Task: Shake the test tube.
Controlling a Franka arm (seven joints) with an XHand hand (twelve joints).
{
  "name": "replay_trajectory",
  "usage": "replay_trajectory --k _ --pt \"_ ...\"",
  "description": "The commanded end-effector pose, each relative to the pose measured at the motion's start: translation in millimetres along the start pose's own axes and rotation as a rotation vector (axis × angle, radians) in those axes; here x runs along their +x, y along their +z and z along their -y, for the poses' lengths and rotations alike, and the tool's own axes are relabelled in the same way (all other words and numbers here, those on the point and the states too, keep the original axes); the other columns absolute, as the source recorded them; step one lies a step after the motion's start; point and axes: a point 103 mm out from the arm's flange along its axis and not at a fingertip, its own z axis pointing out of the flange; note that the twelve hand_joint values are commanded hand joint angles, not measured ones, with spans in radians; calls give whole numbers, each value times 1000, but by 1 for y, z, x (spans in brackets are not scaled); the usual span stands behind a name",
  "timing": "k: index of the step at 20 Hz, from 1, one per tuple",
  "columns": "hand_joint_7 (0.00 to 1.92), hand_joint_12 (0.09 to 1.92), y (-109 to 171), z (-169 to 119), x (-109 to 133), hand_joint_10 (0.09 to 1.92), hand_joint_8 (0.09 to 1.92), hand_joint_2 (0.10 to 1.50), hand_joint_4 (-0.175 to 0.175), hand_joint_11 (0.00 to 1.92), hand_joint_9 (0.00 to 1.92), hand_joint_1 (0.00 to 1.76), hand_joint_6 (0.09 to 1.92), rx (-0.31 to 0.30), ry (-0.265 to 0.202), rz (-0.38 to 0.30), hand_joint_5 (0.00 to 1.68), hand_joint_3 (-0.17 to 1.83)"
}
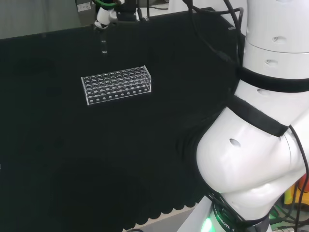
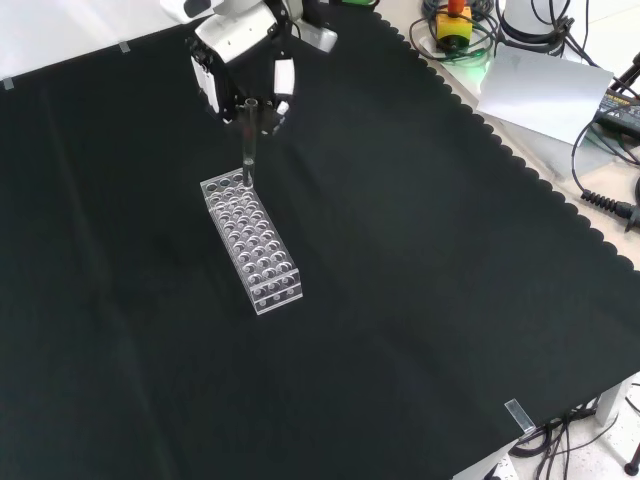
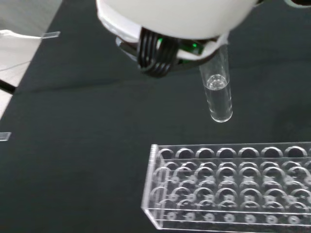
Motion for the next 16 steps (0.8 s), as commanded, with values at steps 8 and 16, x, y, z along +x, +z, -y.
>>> replay_trajectory --k 8,16 --pt "1404 860 -16 30 -125 608 572 541 -175 1285 1599 1330 568 -31 247 31 1344 809" --pt "1398 860 -16 44 -163 609 578 538 -175 1284 1598 1331 572 -35 341 43 1343 815"
